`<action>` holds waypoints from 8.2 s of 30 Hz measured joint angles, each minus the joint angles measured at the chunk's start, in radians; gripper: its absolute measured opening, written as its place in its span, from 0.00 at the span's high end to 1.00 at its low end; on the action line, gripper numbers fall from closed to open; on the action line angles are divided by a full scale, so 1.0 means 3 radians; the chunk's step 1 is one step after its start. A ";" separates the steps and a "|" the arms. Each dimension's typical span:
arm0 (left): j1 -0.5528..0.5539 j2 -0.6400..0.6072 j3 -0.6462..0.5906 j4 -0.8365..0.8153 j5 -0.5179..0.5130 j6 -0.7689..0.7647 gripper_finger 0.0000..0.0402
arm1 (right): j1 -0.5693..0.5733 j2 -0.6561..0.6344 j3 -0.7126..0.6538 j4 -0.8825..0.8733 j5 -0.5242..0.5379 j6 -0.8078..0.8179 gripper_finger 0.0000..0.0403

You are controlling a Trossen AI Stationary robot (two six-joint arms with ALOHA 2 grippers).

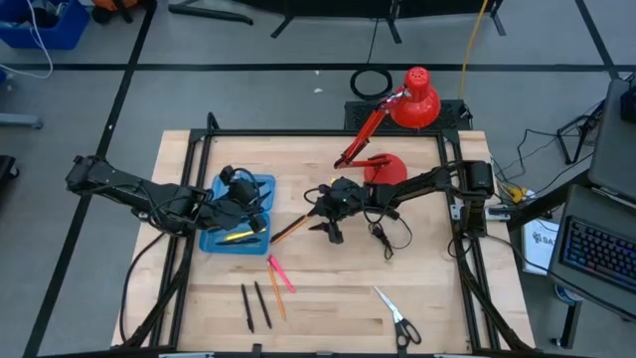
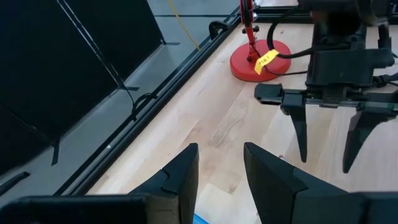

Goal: Pick & place school supplies into a supply box
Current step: Put the yellow pencil into the blue supply box

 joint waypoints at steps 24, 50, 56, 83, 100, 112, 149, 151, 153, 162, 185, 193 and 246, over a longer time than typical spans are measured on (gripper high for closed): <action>0.0006 0.0000 0.0000 0.0065 -0.0002 0.0071 0.67 | -0.0225 0.0372 0.0010 -0.0031 -0.0080 -0.0227 0.52; 0.0022 -0.0001 0.0000 0.0053 0.0005 0.0093 0.67 | -0.0051 0.0644 0.0009 -0.0167 -0.0071 -0.0170 0.81; 0.0022 -0.0001 0.0000 0.0041 0.0005 0.0093 0.67 | 0.0080 0.0646 0.0007 -0.0163 -0.0090 -0.0184 0.94; 0.0022 0.0000 0.0001 0.0061 0.0006 0.0093 0.67 | 0.0299 0.0139 -0.0011 -0.0504 -0.0051 -0.0035 0.98; 0.0022 0.0023 0.0001 0.0081 0.0003 0.0091 0.67 | 0.0215 0.0069 0.0000 -0.0074 0.0006 -0.0083 0.99; 0.0022 0.0023 0.0001 0.0075 0.0004 0.0093 0.67 | 0.0084 0.0249 -0.0001 0.0108 0.0099 0.0017 0.73; 0.0028 0.0022 0.0001 0.0152 0.0007 0.0100 0.67 | -0.0075 0.0812 -0.0361 0.1304 0.0146 0.0089 0.55; 0.0028 0.0022 0.0001 0.0151 0.0005 0.0105 0.67 | -0.0079 0.0813 -0.0361 0.1288 0.0064 0.0123 0.57; 0.0028 0.0022 0.0001 0.0150 0.0005 0.0117 0.67 | -0.0079 0.0815 -0.0358 0.1263 -0.0013 0.0182 0.59; 0.0028 0.0022 0.0001 0.0149 0.0006 0.0148 0.67 | 0.0048 0.0819 -0.0362 0.1147 -0.0059 0.0239 0.72; 0.0028 0.0022 0.0001 0.0147 0.0015 0.0149 0.67 | 0.0267 0.0823 -0.0369 0.1068 0.0079 0.0251 0.98; 0.0028 0.0022 0.0001 0.0146 0.0014 0.0150 0.67 | 0.0314 0.0833 -0.0375 0.1322 0.0063 0.0280 0.98; 0.0003 0.0022 0.0001 0.0268 0.0002 0.0334 0.67 | 0.0385 0.0716 0.1288 -0.0003 0.0532 0.0506 0.98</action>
